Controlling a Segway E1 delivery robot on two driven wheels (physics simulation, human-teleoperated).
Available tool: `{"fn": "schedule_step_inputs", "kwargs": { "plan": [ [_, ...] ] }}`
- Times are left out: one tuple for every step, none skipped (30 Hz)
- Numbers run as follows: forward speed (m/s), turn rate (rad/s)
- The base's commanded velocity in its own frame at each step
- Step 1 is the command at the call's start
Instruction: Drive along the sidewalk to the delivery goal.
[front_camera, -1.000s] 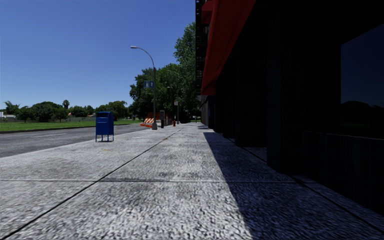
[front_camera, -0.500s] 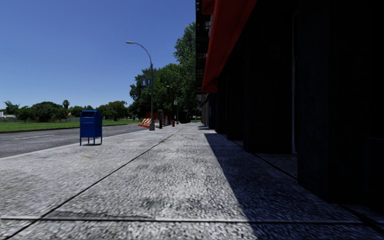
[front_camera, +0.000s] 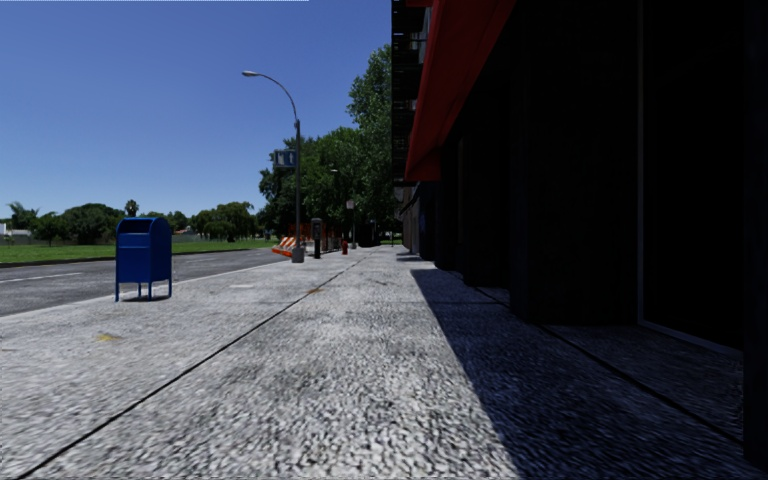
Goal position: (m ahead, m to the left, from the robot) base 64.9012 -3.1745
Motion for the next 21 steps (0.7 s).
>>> {"fn": "schedule_step_inputs", "kwargs": {
  "plan": [
    [1.92, 0.00],
    [1.92, 0.00],
    [1.92, 0.00],
    [1.92, 0.00],
    [1.92, 0.00],
    [1.92, 0.00],
    [1.92, 0.00],
    [1.92, 0.00],
    [1.92, 0.00],
    [1.92, 0.00],
    [1.92, 0.00],
    [1.92, 0.00],
    [1.92, 0.00],
    [1.92, 0.00],
    [1.92, 0.00],
    [1.92, 0.00],
    [1.92, 0.00],
    [1.92, 0.00],
    [1.92, 0.00],
    [1.92, 0.00],
    [1.92, 0.00]
  ]
}}
